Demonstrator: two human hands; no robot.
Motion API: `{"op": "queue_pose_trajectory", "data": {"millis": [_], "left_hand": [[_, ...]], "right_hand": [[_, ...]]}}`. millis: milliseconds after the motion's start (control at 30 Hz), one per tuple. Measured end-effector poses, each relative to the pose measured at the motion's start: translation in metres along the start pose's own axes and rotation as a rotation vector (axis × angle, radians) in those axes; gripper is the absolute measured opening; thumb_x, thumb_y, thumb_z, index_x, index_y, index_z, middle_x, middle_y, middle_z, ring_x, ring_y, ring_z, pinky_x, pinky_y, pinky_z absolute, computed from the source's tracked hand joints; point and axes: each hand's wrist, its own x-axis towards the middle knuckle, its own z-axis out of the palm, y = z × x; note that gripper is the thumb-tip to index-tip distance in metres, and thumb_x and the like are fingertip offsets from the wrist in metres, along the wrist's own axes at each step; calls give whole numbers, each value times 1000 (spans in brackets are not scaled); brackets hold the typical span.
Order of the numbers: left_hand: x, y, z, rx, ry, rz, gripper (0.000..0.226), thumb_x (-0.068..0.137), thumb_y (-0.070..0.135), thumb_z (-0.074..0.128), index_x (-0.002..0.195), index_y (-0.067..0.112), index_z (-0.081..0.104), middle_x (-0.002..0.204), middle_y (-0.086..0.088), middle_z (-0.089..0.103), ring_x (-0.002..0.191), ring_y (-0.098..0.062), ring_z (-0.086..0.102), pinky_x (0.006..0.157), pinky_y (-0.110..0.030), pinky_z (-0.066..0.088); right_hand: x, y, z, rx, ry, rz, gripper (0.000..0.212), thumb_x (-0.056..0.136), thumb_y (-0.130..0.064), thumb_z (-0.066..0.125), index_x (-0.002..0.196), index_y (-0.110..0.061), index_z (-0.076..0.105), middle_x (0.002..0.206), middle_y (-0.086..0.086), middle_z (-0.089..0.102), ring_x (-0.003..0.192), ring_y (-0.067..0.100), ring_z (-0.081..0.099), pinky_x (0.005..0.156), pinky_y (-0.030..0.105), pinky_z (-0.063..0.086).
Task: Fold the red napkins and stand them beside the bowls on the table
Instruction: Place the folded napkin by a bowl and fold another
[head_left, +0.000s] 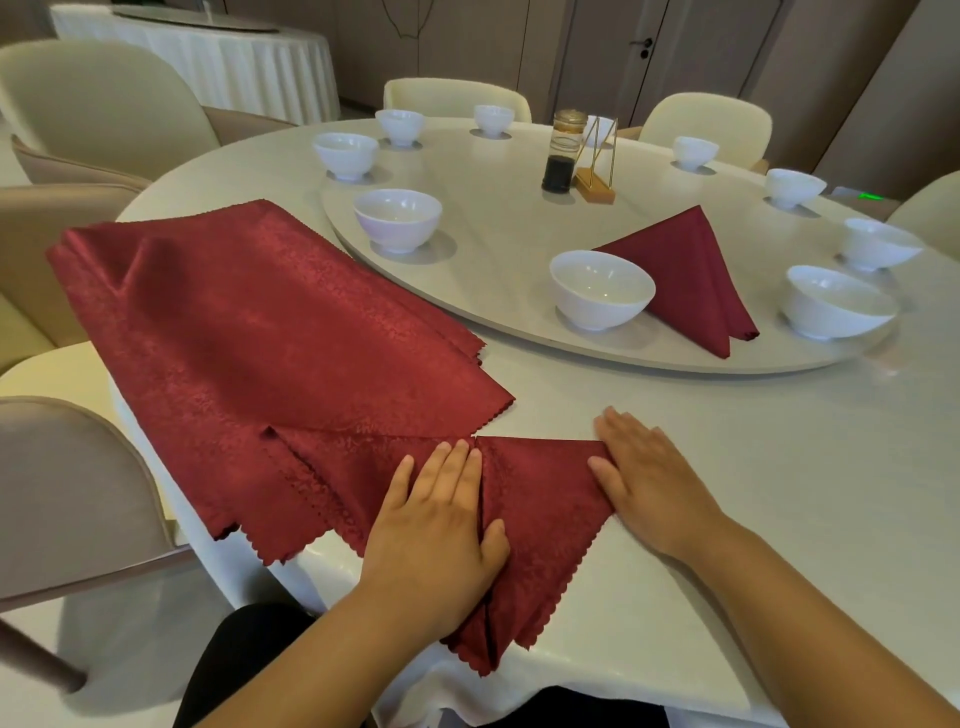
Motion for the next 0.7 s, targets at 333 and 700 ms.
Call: {"op": "queue_pose_trajectory", "data": {"millis": [333,700], "left_hand": [[-4,-1,-11,-223,27,-76,58,74,31,38,117,-3,59,113,-10,66,104,-21,63,98,-31,25],[9,-1,-10,-176,-99,-77,56,72,25,31,106,-1,67,108,-13,67,101,-25,65,95,-34,31]], "right_hand": [[13,-66,-12,148,147,-238,68,79,-34,10,145,-19,19,154,-2,14,142,10,10,104,17,-9],[13,-78,6,103,37,-290,73,78,-44,-7,147,-26,8,155,-8,6,141,5,2,103,17,-14]]}}
